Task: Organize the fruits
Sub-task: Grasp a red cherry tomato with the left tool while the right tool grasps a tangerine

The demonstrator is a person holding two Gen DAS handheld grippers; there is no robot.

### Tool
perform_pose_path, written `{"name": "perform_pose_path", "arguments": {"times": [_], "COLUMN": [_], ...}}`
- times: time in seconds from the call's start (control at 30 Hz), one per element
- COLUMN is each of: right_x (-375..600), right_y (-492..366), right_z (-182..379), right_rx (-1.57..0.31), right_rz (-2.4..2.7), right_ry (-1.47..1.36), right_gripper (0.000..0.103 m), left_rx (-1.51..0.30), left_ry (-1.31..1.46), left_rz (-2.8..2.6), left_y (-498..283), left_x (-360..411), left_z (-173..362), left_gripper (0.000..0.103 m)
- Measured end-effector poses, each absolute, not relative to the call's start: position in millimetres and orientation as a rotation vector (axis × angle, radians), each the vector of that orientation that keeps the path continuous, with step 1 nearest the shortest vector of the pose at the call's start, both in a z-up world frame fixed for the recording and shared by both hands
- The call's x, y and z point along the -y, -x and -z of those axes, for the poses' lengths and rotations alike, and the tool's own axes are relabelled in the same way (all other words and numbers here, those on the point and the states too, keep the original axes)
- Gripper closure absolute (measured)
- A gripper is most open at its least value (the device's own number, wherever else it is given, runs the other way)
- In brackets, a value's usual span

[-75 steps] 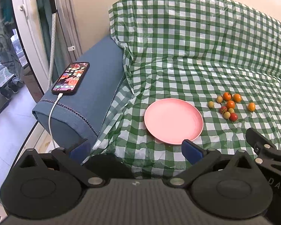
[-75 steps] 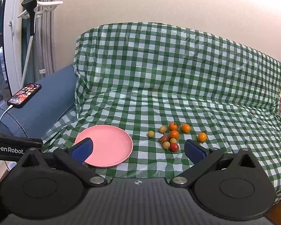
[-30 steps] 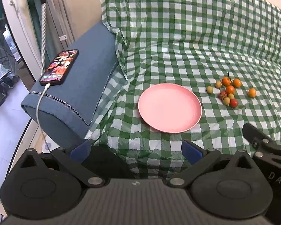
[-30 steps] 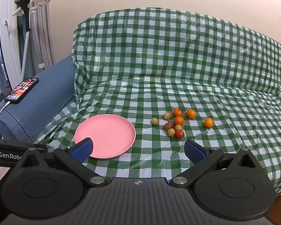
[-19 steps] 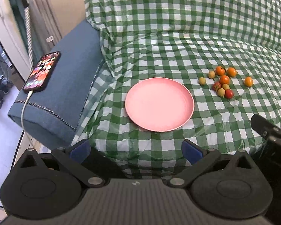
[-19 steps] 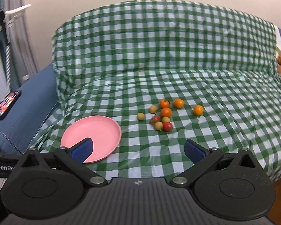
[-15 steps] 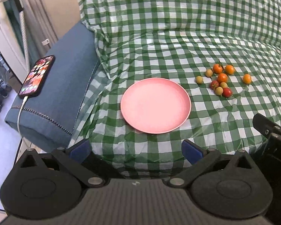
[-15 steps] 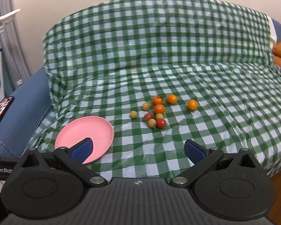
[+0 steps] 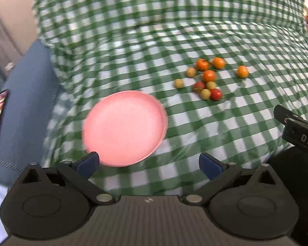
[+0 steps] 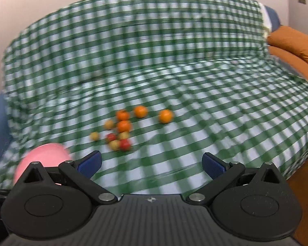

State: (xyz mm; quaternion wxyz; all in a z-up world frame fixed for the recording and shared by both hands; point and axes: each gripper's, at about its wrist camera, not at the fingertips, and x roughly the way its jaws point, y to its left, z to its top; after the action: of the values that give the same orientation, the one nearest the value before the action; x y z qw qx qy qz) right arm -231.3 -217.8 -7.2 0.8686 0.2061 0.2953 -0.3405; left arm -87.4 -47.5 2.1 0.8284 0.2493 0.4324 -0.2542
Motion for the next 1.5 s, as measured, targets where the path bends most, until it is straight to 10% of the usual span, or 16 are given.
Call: {"name": "perform_pose_path", "arguments": {"times": [0.7,1.5], "right_x": [380.2,407.5], "right_y": [95.2,56.7], "right_z": [138.6,182.6], "right_rx": [-0.682,-0.682], "right_rz": [0.905,0.800], "right_ry": [-0.496,-0.332], "right_gripper": [0.001,0.001], "left_rx": [-1.196,-1.357], "left_ry": [-0.437,-0.509], "left_rz": [0.450,0.489], "left_y": [-89.1,-99.7], "left_x": [224.0,275.0], "left_z": [89.2,165.3], "left_gripper": [0.000,0.000]}}
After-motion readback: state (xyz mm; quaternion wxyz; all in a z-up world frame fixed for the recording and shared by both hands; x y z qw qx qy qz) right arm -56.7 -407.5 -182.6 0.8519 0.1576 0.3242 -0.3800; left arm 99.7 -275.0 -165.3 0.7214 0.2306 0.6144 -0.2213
